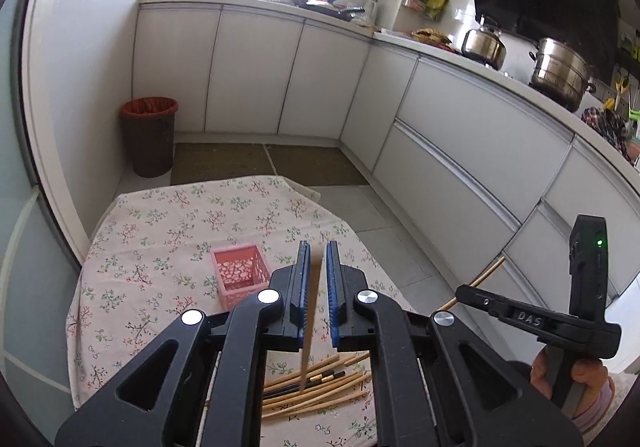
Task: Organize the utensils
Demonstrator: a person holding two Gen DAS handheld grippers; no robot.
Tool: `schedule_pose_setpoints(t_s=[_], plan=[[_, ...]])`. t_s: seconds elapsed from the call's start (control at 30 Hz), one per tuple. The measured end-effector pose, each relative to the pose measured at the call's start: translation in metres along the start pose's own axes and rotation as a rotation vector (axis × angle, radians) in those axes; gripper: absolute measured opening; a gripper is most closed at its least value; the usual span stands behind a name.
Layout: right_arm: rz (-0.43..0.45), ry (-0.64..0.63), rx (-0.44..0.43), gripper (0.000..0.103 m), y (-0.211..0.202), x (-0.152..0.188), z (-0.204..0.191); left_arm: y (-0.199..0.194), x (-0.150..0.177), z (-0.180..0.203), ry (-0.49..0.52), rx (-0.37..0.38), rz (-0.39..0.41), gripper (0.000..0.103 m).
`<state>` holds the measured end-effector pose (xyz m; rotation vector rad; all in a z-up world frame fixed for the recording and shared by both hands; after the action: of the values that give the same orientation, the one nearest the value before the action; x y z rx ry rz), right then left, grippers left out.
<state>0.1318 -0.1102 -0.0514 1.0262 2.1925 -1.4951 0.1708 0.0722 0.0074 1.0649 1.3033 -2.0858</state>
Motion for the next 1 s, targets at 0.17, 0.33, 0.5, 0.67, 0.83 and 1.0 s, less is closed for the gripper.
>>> schedule_pose_setpoints(t_s=[0.17,0.33,0.5,0.67,0.83,1.0], plan=[[0.052,-0.011,-0.052,0.007,-0.015,-0.042,-0.025,-0.006,-0.031,-0.005,-0.007,-0.034,0.042,0.008],[0.099,-0.026,-0.089,0.007,-0.02,-0.069,-0.047,-0.004,-0.045,-0.007,-0.015,-0.012,0.05,0.008],[0.09,-0.004,-0.081,0.007,-0.012,-0.07,-0.033,0.049,0.0,-0.031,-0.139,0.024,-0.205,0.021],[0.043,0.051,-0.054,0.007,0.013,-0.065,0.004,0.135,0.075,-0.048,-0.327,0.043,-0.504,0.052],[0.03,0.117,-0.013,0.007,0.03,-0.067,0.049,0.18,0.089,-0.015,-0.184,-0.041,-0.564,0.053],[0.025,0.215,-0.001,0.007,0.05,-0.078,0.092,0.234,0.077,0.028,-0.04,-0.063,-0.622,0.058]])
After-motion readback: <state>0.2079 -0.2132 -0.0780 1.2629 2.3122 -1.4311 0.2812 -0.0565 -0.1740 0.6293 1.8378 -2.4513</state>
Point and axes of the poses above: each gripper's, at about its wrist camera, not at the fingertips, and y roughly the way its jaws point, z to its right, x to its underside, the point moved 5 cm from there along y, roughly the way its jaws point
